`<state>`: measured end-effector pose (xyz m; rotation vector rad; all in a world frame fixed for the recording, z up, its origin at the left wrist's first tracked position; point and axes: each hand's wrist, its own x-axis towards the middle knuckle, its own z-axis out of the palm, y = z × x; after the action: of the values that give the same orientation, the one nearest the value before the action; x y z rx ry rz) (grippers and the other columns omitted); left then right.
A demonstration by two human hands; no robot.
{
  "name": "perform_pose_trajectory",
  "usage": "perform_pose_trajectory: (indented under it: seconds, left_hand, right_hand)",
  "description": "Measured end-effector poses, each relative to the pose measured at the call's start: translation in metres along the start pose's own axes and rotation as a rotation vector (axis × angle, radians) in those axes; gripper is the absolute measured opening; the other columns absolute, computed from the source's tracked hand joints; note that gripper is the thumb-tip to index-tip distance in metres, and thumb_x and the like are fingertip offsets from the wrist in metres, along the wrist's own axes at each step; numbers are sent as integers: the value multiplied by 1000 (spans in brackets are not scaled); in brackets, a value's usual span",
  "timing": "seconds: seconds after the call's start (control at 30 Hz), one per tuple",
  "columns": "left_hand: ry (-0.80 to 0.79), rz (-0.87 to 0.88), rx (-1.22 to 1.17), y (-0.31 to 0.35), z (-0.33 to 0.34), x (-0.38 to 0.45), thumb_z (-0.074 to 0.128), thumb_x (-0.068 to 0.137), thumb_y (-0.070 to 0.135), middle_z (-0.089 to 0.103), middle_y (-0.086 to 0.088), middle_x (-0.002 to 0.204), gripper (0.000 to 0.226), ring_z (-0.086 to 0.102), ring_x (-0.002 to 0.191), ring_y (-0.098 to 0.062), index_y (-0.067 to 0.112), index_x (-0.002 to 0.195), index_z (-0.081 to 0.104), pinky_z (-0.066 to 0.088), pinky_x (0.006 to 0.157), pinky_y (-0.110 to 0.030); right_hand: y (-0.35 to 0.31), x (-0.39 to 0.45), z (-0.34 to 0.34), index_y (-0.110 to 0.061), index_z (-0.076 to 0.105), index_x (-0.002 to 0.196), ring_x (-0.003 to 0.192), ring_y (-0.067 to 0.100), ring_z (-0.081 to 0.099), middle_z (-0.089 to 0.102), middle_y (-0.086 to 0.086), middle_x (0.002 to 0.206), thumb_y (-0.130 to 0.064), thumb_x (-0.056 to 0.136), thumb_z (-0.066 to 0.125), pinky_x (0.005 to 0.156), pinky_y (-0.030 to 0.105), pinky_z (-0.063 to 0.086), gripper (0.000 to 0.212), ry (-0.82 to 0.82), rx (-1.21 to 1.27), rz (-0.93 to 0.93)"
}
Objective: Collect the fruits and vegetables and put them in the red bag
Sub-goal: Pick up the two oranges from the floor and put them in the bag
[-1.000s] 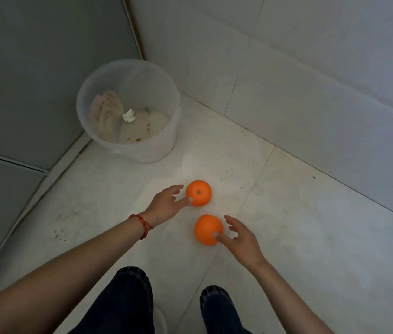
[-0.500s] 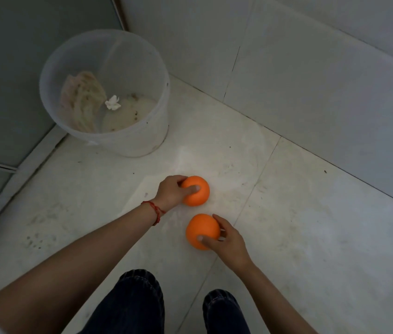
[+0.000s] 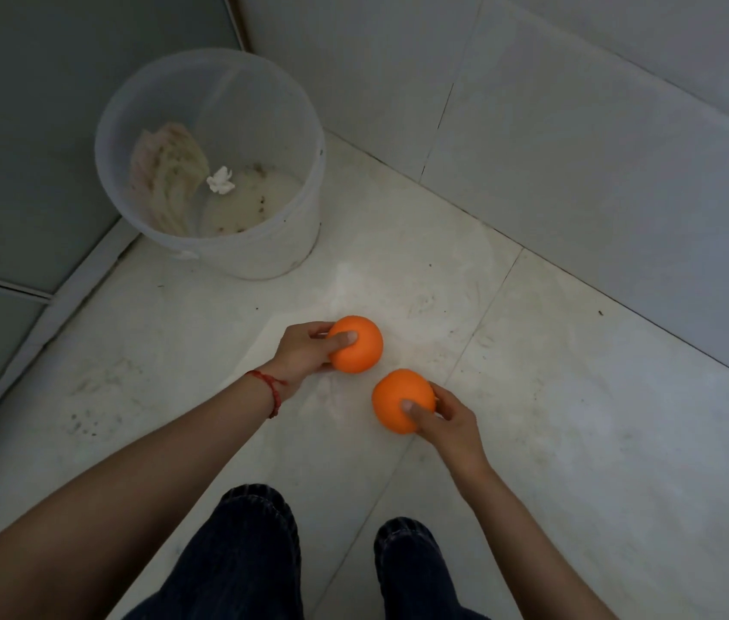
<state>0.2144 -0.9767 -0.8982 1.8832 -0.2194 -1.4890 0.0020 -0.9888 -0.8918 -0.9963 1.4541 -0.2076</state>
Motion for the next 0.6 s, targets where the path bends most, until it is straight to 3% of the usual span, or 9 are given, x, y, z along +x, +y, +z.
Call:
perform_pose_trajectory:
  seconds: [0.07, 0.23, 0.6]
  left_hand:
    - [25, -12, -53, 5, -7, -20, 69, 79, 20, 55, -10, 120, 50, 57, 102, -22, 4, 124, 53, 53, 69, -27]
    - [51, -78, -133, 10, -23, -79, 67, 82, 19, 53, -8, 119, 45, 55, 107, -23, 5, 122, 53, 51, 75, -32]
    - [118, -202, -229, 49, -48, -240, 67, 81, 17, 56, -12, 120, 35, 58, 105, -27, 8, 113, 57, 57, 67, -30]
  right_hand:
    - [-9, -13, -4, -14, 54, 124, 107, 21, 56, 58, 8, 121, -21, 76, 73, 91, 42, 51, 52, 30, 65, 38]
    - [-43, -60, -13, -10, 49, 130, 106, 23, 54, 51, 5, 115, -17, 79, 69, 82, 35, 52, 55, 43, 142, 78]
    - [-124, -196, -34, -4, 52, 125, 100, 22, 59, 57, 11, 113, -9, 82, 66, 79, 33, 53, 45, 9, 249, 122]
